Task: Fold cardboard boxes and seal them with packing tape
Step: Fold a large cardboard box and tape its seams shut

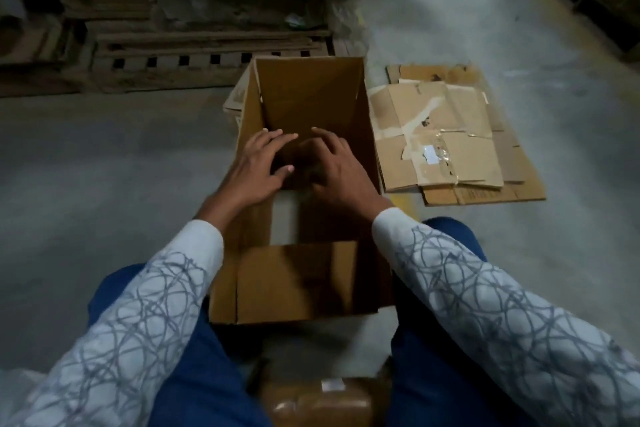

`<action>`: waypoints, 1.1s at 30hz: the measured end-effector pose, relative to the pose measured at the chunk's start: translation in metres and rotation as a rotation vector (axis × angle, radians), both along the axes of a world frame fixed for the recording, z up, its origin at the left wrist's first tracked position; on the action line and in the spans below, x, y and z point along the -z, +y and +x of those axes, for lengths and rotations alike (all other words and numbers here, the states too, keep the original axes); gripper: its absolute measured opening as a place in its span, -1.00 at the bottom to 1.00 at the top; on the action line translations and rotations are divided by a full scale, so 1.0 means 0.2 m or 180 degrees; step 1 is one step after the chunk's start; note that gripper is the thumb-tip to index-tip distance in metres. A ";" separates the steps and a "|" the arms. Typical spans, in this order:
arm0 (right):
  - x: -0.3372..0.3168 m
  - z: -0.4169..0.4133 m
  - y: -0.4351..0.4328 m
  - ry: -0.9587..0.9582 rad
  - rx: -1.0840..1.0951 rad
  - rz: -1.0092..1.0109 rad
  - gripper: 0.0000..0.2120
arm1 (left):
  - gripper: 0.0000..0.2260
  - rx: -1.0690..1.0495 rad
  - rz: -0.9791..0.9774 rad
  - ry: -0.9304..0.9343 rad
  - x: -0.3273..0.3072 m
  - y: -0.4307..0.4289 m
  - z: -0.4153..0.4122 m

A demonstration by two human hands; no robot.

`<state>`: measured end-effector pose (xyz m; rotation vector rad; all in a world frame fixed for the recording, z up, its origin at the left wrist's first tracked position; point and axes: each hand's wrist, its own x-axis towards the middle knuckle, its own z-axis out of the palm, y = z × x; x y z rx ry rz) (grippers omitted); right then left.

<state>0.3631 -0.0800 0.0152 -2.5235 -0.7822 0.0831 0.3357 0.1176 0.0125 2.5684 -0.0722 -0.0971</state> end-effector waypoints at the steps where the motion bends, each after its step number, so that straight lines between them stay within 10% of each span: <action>1: 0.02 0.11 0.01 0.0106 -0.0012 -0.0082 -0.35 | -0.44 0.0000 0.0078 0.0030 0.03 0.04 0.09; 22: 0.29 1.17 0.04 0.1154 0.1365 0.0626 0.11 | -0.47 -0.0274 0.0822 -0.0405 0.23 0.27 0.71; 33: 0.27 1.00 0.08 0.0166 0.1127 -0.0125 -0.42 | -0.49 -0.0238 0.0789 -0.0458 0.22 0.23 0.72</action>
